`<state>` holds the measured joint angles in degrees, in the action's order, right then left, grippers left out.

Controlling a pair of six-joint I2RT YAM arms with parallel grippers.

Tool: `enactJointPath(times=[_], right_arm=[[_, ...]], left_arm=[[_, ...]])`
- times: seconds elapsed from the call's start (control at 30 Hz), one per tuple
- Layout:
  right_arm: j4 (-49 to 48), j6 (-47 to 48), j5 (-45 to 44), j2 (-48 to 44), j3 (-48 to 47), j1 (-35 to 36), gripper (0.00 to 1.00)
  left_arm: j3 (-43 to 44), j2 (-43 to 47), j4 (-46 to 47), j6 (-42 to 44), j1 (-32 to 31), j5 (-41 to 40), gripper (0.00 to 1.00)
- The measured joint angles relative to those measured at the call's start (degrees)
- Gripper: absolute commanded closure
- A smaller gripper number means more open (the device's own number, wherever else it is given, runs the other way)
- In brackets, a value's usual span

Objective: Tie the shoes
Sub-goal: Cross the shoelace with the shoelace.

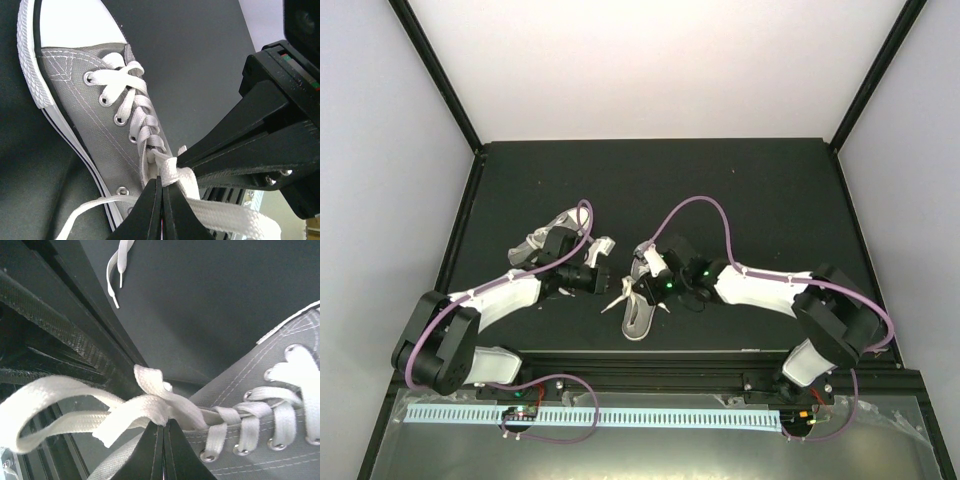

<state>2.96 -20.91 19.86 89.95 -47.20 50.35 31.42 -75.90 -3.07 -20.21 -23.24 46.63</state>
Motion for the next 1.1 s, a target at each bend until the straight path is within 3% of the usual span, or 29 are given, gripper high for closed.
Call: enactJointPath(times=[1.1], right_arm=[[-0.04,-5.29,-4.04,3.87,-2.34,1.55,0.98]], left_arm=[[-4.52,4.31,3.13,-0.07,-3.13,-0.11,0.99]])
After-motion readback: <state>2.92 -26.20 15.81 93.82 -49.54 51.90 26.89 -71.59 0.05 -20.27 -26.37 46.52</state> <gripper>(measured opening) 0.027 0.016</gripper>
